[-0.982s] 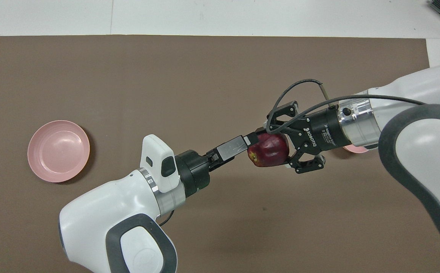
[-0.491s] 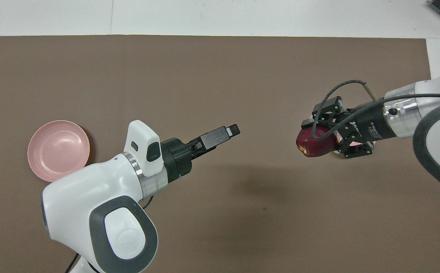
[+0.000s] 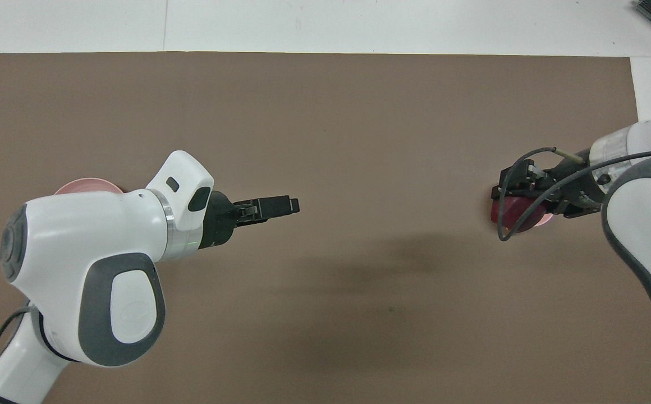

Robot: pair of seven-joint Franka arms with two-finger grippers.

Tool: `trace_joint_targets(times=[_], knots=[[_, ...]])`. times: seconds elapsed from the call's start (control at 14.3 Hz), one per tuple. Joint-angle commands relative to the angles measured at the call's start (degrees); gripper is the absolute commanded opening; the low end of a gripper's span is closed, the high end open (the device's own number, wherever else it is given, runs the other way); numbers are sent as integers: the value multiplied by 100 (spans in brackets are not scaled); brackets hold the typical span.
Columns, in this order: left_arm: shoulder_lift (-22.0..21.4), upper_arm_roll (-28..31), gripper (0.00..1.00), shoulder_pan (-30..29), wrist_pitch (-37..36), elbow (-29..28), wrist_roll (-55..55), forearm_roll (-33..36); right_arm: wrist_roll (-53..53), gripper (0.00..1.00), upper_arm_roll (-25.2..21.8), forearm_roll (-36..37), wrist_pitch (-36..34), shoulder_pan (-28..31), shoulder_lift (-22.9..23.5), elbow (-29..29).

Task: Move apple from plate to bowl
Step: 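Move the apple over the small bowl while the left gripper retracts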

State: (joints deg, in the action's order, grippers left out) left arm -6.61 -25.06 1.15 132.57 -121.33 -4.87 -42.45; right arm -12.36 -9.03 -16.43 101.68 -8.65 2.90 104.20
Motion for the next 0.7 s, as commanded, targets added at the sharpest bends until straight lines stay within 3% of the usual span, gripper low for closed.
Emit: trace_joint_targets(times=[0.0, 0.21, 0.35, 0.63], knots=[[10, 404, 100, 61, -660, 56, -164, 982, 1057, 0, 42, 464, 403, 240, 245, 13], [89, 826, 100, 122, -1205, 249, -155, 2315, 1640, 0, 42, 851, 1010, 302, 535, 13], [247, 1169, 100, 183, -1618, 670, -137, 3169, 1824, 0, 50, 1106, 1274, 302, 693, 13], [563, 1732, 100, 228, -3233, 2074, 511, 3751, 2115, 0, 50, 1116, 1547, 425, 993, 74]])
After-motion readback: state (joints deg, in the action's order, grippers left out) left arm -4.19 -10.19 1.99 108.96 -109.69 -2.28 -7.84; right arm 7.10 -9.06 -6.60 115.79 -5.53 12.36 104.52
